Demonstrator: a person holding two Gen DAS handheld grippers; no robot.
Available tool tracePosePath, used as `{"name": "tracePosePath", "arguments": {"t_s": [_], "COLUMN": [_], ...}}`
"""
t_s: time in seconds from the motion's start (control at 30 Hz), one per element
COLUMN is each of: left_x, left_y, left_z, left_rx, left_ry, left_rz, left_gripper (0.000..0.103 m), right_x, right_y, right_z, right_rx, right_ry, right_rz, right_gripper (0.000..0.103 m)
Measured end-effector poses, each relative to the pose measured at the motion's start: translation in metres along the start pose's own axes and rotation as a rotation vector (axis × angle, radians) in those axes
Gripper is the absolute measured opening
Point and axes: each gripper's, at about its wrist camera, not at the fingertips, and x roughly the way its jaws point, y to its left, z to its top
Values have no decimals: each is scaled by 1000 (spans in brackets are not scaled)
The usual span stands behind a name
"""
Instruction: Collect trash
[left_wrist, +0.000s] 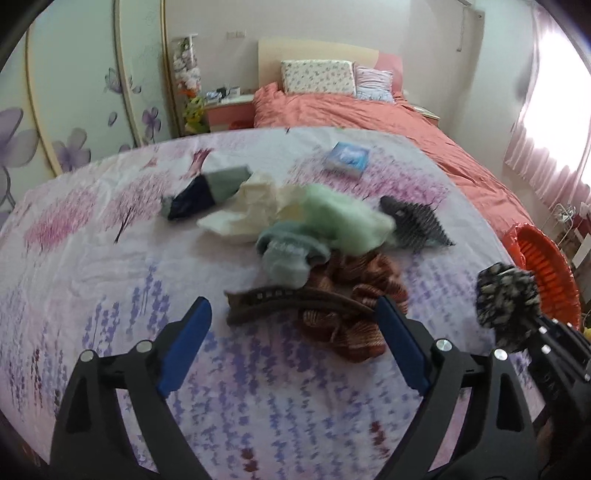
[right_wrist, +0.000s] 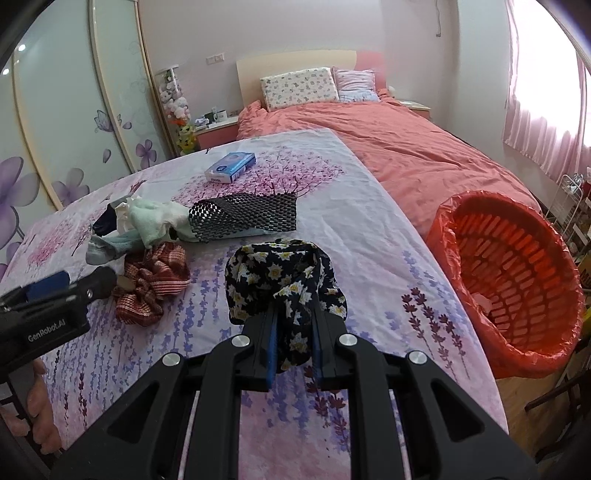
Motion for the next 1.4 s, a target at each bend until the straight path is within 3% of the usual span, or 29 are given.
{"name": "tracePosePath", "arguments": {"t_s": [0.33,0.43,0.57,0.63,0.8,0.97,1.4], "left_x": [3,0,-6,-10,-15,3,9], "left_y": [73,88,74,59,22,0,53], "left_z": [-9,-12,-11,-12,-3,5,-6], "left_rx": [-82,-147,-124,-112,-94,-66,-86], "left_ry": [38,43,24,27,-9,2,39], "left_rz": [117,59,29,-24,-46,15,105], "left_gripper": [84,83,84,85,91,91,84], "right_x": [4,4,5,5,8,7,11], "right_y": [2,3,4,5,2,0,-2], "right_z": [-5,-6,-7,-7,-8,-10,-13], "right_rx": [1,-1,-7,-7,5,9,17], "right_ry": [6,8,7,6,9,11,16], "right_rz": [17,18,13,11,9,9,12], "right_gripper": [15,15,15,15,15,15,15]}}
